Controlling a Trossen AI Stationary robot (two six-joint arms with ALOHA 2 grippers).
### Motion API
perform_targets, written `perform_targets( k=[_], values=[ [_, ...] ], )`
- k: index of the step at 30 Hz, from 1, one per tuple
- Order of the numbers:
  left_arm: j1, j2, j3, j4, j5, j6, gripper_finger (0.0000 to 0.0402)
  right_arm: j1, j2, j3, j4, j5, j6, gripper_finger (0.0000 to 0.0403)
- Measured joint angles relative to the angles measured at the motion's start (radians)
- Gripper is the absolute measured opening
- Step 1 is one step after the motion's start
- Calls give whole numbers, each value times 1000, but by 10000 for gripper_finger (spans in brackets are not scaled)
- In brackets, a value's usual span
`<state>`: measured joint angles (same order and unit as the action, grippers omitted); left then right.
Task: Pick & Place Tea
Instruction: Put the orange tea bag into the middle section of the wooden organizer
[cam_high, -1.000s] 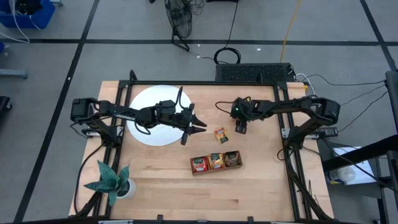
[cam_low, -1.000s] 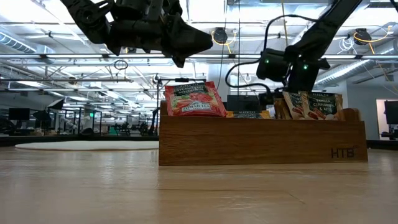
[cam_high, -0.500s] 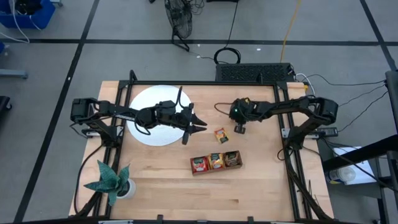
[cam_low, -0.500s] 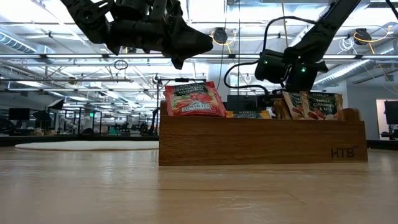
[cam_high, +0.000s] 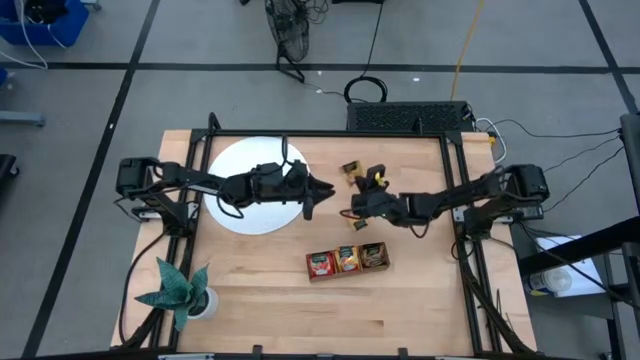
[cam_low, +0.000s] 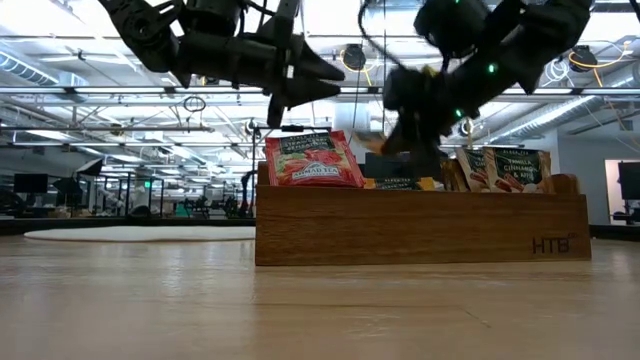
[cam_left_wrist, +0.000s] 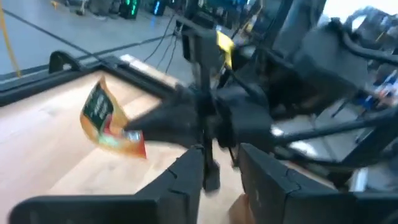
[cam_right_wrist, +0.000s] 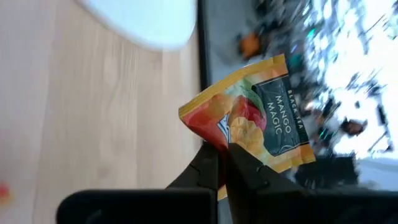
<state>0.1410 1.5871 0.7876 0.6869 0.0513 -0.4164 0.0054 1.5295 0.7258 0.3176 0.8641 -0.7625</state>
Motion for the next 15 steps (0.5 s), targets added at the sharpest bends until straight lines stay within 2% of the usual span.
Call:
perform_targets(
  k=[4,8,15],
  values=[
    [-5,48,3,45,-24,-73,158,34,1,0,151,-2,-96,1],
    [-5,115,30,99,-54,-102,202,38,0,0,209,-4,-116,1],
    [24,153,81,102,-103,-75,223,51,3,1,194,-18,-78,1]
  ],
)
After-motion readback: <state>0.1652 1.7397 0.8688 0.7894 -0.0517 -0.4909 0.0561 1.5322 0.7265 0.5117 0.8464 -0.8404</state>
